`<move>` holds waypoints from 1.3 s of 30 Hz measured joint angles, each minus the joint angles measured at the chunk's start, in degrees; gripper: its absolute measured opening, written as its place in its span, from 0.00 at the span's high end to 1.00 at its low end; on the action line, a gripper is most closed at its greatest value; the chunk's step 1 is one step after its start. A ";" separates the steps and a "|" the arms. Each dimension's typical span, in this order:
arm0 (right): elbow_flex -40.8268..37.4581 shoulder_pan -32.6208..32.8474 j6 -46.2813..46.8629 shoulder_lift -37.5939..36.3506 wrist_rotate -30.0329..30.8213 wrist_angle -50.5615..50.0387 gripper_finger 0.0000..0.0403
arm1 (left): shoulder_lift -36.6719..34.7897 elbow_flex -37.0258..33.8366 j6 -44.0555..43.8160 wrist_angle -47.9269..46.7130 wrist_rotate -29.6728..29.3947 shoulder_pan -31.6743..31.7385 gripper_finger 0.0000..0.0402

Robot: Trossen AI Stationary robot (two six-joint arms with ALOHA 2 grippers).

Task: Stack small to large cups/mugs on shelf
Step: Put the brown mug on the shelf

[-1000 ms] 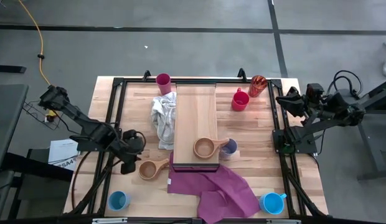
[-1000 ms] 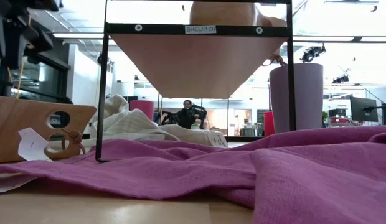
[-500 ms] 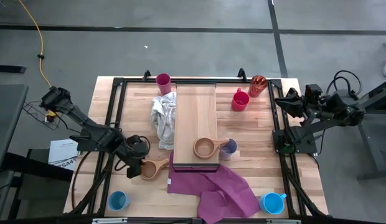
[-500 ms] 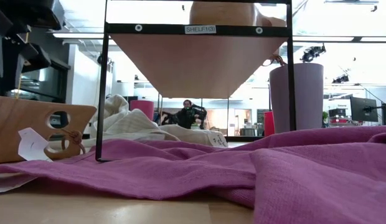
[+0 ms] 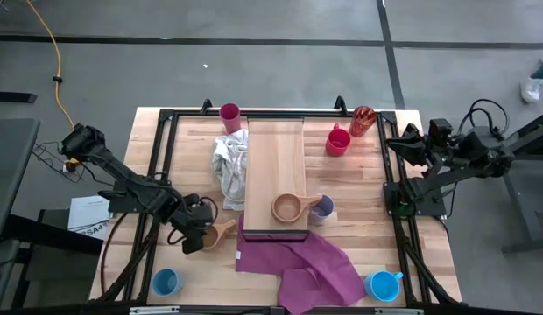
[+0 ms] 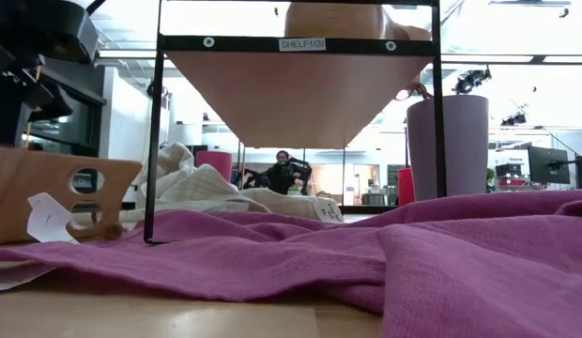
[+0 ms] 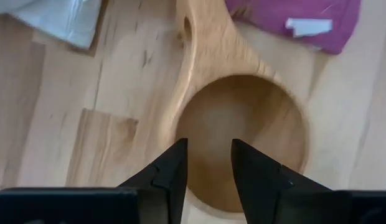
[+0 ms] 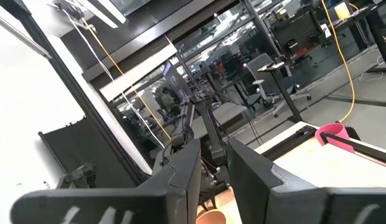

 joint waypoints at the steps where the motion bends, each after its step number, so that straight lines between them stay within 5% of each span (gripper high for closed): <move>1: 0.00 0.01 0.00 0.00 -0.03 -0.03 0.82 | 0.30 0.03 -0.07 0.32 -0.04 0.02 0.72; 13: 0.00 0.00 -0.02 -0.02 -0.12 -0.03 0.82 | 0.18 0.30 0.30 2.93 -0.59 0.01 0.72; 21: 0.00 0.00 -0.02 -0.02 -0.12 -0.06 0.82 | 0.16 4.77 5.43 -3.50 -6.43 0.03 0.72; 39: 0.00 0.00 -0.17 -0.02 -0.12 -0.10 0.82 | 0.72 4.65 5.73 -10.19 -3.23 0.03 0.72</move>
